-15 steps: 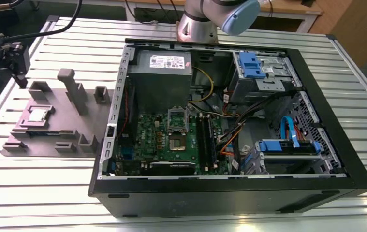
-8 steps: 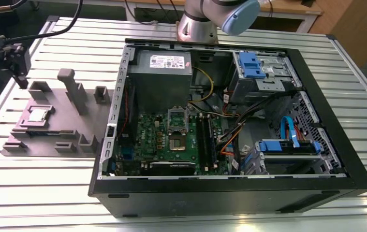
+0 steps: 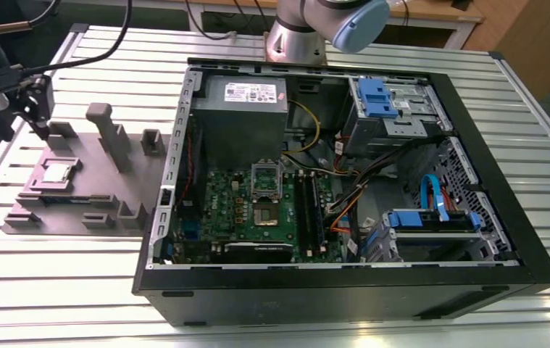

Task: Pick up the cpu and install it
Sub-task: 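Pick up the cpu and move it towards the insertion slot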

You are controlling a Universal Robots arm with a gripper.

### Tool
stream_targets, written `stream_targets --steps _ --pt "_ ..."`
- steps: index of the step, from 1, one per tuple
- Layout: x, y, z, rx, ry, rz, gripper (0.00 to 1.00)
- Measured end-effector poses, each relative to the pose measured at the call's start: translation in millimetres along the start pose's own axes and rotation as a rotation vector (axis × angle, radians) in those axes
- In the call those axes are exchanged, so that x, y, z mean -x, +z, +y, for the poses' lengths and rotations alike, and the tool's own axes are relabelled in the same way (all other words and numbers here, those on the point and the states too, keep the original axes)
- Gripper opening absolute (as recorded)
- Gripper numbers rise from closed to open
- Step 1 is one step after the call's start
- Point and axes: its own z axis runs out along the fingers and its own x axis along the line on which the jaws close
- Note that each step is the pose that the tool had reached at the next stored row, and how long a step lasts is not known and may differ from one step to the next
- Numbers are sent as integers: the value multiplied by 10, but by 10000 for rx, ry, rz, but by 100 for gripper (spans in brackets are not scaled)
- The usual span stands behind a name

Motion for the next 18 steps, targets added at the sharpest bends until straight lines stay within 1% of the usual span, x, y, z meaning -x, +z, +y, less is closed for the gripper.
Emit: stream_targets --steps 3,7,9,10,18 --pt "1 54 -3 1 32 -1 53" --pt "1 127 -6 -1 290 -11 53" --pt "1 161 -8 0 322 -15 53" --pt "0 169 -8 -1 322 -13 53" --pt "1 174 -8 -1 323 -13 53"
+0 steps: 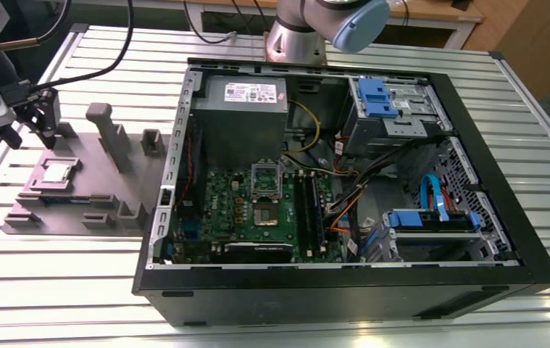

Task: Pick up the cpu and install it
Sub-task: 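Pick up the cpu and move it towards the insertion slot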

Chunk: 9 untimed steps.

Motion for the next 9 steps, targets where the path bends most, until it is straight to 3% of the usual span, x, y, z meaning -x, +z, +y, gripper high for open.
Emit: stream_targets --steps 9 --pt "0 2 0 0 0 0 53"
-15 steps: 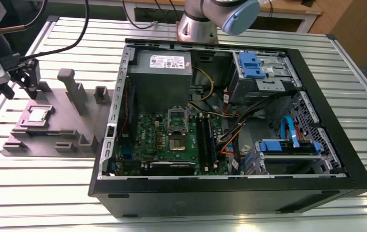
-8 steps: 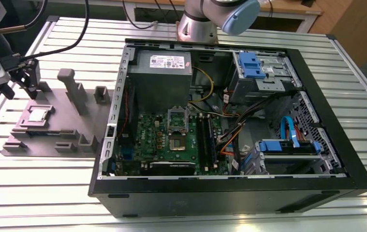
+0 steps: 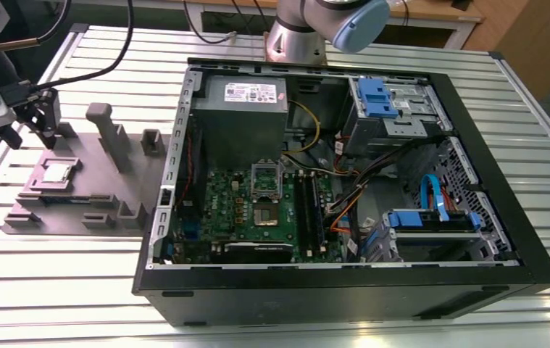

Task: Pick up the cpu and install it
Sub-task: 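Pick up the cpu and move it towards the insertion slot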

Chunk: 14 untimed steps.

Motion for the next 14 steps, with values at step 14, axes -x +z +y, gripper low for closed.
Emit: stream_targets --steps 14 --pt "45 180 -29 0 331 -13 53"
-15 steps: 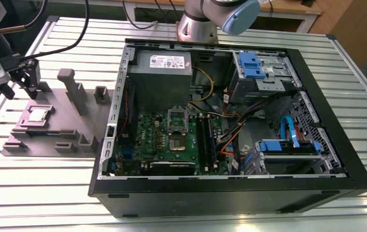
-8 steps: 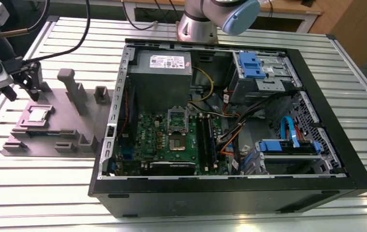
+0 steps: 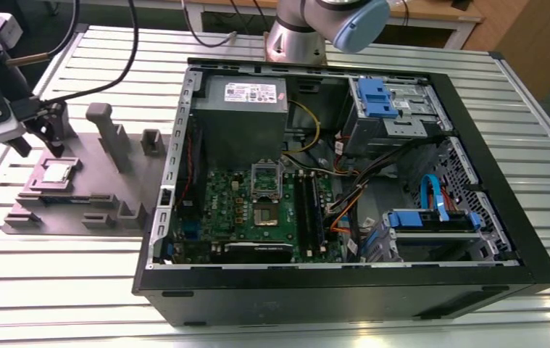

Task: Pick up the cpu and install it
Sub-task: 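Pick up the cpu and move it towards the insertion slot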

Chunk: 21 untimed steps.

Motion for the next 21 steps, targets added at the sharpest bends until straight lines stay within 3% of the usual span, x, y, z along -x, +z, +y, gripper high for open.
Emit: stream_targets --steps 5,16,18,20,21 --pt "0 65 -3 -1 66 -3 53" --pt "0 73 -3 -4 86 1 55" --pt "0 74 -3 -4 86 0 66" --pt "1 82 -3 -2 85 -4 66" --pt "1 91 -4 -2 86 -3 72"
